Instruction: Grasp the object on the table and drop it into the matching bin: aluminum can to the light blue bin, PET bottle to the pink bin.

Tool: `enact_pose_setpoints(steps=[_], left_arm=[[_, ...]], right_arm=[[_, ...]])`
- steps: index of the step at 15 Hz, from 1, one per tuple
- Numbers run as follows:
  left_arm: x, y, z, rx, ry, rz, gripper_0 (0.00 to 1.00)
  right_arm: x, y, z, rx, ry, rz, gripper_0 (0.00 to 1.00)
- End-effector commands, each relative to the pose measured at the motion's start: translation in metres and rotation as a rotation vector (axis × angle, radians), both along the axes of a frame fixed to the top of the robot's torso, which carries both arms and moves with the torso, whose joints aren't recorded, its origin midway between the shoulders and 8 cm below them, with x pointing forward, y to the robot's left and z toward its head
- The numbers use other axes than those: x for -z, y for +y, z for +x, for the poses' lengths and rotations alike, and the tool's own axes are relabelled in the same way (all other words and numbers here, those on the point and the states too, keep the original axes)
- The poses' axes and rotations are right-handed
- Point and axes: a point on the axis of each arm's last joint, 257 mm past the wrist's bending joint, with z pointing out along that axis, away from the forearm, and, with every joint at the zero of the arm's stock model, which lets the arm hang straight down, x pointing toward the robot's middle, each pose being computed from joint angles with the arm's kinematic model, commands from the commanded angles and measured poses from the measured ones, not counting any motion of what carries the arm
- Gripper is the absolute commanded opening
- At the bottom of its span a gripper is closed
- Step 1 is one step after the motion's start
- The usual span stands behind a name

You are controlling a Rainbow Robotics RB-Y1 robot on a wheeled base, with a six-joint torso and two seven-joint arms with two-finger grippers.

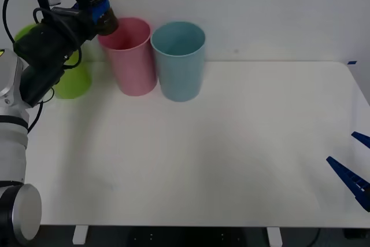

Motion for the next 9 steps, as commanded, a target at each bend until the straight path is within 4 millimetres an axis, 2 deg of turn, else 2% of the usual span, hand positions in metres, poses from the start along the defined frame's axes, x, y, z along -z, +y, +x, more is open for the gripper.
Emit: enact_pose_setpoints(steps=[1,4,9], left_arm=[[-0.001,-0.010,0.017,-0.010,0.019,0.027,0.01],[-0.001,-0.020,0.033,-0.021,0.042,0.052,0.02],[-0.003,-0.028,0.035,-0.014,0.041,0.058,0.02]], right_arm=[[0.000,0.000,0.000,0.000,0.000,0.000,1.00],[0.000,0.000,0.000,0.000,0.000,0.000,1.00],[0.000,0.000,0.000,0.000,0.000,0.000,1.00]])
